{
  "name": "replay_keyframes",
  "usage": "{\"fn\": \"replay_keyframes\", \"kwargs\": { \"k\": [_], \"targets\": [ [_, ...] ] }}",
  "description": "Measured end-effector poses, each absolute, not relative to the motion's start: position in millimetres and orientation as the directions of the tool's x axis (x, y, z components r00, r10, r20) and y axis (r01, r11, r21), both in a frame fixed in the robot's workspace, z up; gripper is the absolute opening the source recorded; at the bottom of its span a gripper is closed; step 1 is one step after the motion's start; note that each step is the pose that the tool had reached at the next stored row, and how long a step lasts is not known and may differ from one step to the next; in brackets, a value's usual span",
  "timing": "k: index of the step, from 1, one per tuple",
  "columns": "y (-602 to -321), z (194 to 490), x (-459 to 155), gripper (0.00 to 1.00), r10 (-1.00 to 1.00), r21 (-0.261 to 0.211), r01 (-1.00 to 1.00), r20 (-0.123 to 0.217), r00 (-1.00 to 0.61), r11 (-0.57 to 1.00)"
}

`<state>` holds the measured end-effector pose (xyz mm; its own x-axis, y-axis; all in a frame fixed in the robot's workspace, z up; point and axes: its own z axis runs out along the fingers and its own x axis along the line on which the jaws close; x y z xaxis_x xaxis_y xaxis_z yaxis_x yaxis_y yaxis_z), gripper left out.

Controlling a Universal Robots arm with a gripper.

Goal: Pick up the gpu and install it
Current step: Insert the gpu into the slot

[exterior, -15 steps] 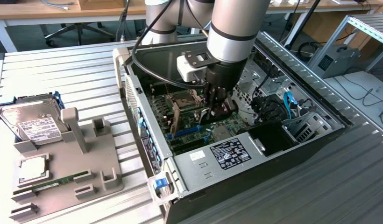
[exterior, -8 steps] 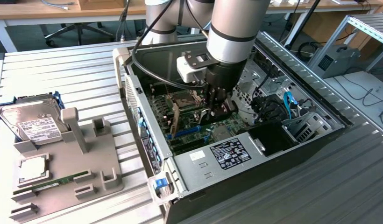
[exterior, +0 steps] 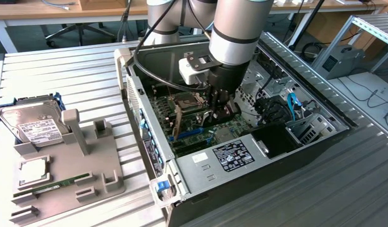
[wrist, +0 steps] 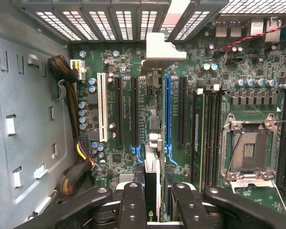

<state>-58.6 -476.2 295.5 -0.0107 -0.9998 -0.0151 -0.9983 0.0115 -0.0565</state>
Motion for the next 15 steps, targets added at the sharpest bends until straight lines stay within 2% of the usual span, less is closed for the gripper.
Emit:
{"fn": "replay_keyframes", "kwargs": {
  "k": [15],
  "targets": [
    [-476.2, 291.7, -58.6, 0.26, -1.000, -0.056, -0.998, -0.015, -0.011, 0.012]
  ]
}}
